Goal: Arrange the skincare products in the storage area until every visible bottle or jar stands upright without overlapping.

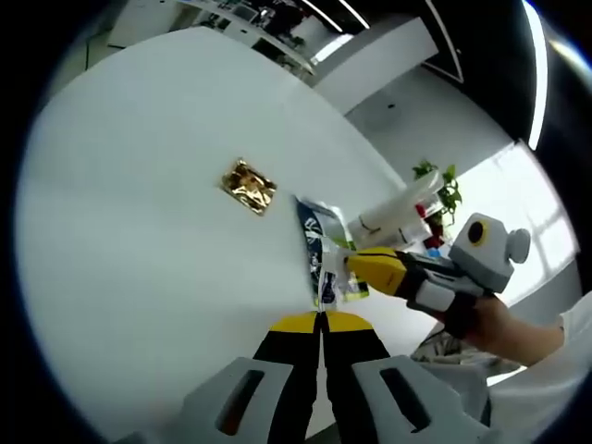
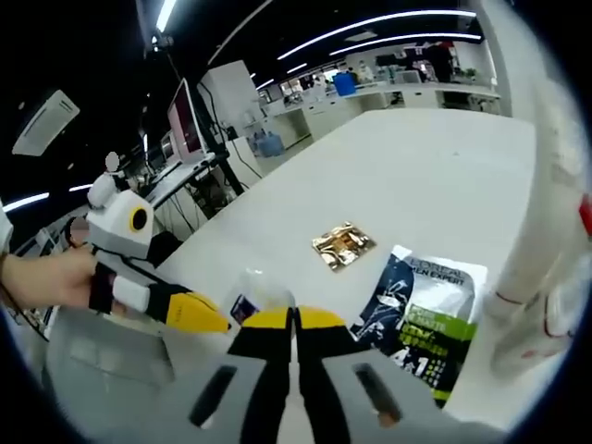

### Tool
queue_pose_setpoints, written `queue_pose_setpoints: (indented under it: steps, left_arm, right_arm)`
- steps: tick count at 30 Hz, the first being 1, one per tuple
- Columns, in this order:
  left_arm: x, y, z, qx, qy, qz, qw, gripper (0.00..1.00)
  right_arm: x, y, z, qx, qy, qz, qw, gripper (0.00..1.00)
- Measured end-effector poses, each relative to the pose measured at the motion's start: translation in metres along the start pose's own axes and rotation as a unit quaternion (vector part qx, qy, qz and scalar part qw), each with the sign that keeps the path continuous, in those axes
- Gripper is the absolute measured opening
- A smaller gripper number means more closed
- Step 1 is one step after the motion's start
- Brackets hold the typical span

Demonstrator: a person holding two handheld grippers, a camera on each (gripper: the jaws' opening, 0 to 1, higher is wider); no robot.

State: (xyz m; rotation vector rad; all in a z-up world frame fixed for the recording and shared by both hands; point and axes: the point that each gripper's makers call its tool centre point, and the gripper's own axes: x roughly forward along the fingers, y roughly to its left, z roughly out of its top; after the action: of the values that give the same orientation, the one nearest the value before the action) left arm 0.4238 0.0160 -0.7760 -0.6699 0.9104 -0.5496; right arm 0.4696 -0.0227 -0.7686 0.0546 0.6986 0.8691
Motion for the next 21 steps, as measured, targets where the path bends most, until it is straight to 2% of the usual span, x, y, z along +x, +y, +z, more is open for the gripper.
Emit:
queue_pose_setpoints:
  steps: [11, 17, 21]
  left_arm:
    - [0.02, 0.02, -0.001, -0.015, 0.017, 0.013, 0.9997, 0.0]
    - [0.031, 0.03, 0.005, -0.021, 0.019, 0.023, 0.9993, 0.0]
    - [0.037, 0.037, 0.008, -0.023, 0.025, 0.029, 0.999, 0.0]
  right_arm:
    - [0.022, -0.014, -0.009, -0.029, 0.027, -0.015, 0.9991, 0.01]
    - [0.035, -0.024, -0.006, -0.07, 0.041, -0.029, 0.9963, 0.01]
    - [0.043, -0.03, -0.009, -0.108, 0.057, -0.041, 0.9917, 0.01]
